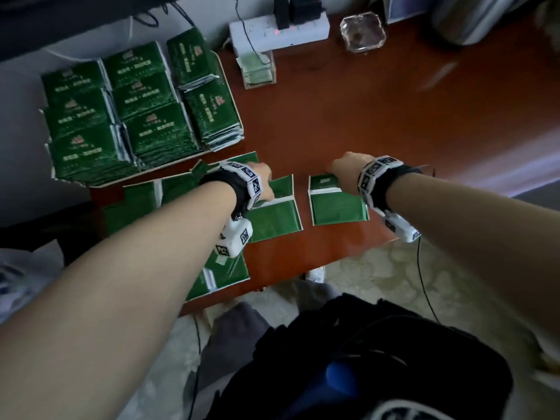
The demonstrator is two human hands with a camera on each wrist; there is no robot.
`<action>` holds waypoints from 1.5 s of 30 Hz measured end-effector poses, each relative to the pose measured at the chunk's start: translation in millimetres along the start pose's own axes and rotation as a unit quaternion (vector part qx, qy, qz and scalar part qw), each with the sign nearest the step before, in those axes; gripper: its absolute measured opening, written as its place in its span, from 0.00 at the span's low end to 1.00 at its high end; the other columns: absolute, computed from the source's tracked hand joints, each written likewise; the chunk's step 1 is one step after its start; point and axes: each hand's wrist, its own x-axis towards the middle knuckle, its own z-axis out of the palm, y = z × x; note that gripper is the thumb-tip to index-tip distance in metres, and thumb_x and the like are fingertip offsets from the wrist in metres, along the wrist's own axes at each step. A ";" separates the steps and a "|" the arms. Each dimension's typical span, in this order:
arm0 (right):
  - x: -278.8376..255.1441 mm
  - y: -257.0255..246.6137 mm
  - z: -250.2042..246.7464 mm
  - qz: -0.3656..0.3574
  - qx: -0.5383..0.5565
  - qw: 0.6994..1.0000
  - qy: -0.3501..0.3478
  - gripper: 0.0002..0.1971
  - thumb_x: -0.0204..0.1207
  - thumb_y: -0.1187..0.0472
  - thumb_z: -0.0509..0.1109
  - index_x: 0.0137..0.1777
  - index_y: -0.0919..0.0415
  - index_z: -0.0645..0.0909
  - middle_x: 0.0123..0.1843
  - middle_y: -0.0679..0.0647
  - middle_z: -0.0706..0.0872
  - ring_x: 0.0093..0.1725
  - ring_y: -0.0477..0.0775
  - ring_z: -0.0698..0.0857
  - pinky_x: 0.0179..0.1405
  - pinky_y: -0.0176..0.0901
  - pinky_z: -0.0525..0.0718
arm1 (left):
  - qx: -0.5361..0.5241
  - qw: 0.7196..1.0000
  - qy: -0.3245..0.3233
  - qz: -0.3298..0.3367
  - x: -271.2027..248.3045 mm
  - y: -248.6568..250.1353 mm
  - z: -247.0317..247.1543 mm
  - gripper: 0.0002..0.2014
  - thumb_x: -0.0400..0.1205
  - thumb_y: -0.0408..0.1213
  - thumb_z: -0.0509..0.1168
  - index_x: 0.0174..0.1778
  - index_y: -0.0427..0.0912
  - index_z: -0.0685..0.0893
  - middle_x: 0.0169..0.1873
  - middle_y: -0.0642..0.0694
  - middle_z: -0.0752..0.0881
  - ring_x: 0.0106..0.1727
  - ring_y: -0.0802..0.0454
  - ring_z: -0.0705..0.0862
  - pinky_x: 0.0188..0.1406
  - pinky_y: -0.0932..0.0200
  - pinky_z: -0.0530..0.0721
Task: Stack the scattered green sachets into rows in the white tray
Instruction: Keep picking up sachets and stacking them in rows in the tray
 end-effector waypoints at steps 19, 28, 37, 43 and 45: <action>-46.3 40.8 159.8 -0.076 0.033 0.986 0.147 0.47 0.77 0.29 0.51 0.86 0.47 0.30 0.87 0.57 0.31 0.87 0.61 0.37 0.85 0.64 0.42 | -0.030 0.963 0.267 -0.017 -53.3 121.8 193.9 0.56 0.73 0.76 0.52 0.87 0.42 0.41 0.86 0.40 0.39 0.87 0.43 0.41 0.84 0.37 0.46; -76.9 26.4 197.1 -0.077 0.000 0.984 0.161 0.56 0.74 0.35 0.65 0.85 0.52 0.28 0.87 0.60 0.31 0.86 0.65 0.37 0.84 0.68 0.43 | -0.031 0.951 0.305 -0.042 -72.6 143.7 230.8 0.46 0.79 0.35 0.70 0.86 0.47 0.47 0.87 0.48 0.45 0.87 0.48 0.46 0.85 0.40 0.47; -96.8 39.6 156.1 -0.103 -0.027 0.993 0.052 0.48 0.77 0.70 0.65 0.88 0.48 0.37 0.88 0.59 0.36 0.87 0.63 0.44 0.84 0.62 0.54 | -0.138 0.954 0.264 -0.039 -99.4 136.5 174.1 0.20 0.83 0.36 0.67 0.72 0.46 0.77 0.80 0.51 0.70 0.76 0.46 0.74 0.74 0.47 0.73; -95.7 50.4 58.5 -0.109 -0.080 0.991 0.007 0.16 0.80 0.70 0.63 0.65 0.57 0.80 0.57 0.59 0.85 0.52 0.62 0.86 0.40 0.47 0.82 | -0.080 0.953 0.279 -0.092 -117.7 108.1 82.3 0.09 0.85 0.46 0.64 0.57 0.48 0.84 0.51 0.50 0.83 0.51 0.45 0.84 0.43 0.50 0.85; -93.0 49.8 18.2 -0.096 -0.081 0.991 0.034 0.14 0.80 0.71 0.62 0.61 0.60 0.82 0.51 0.59 0.84 0.47 0.62 0.85 0.40 0.47 0.82 | -0.060 0.953 0.279 -0.103 -124.5 98.0 46.4 0.09 0.84 0.47 0.65 0.57 0.49 0.84 0.51 0.50 0.84 0.52 0.44 0.85 0.44 0.51 0.86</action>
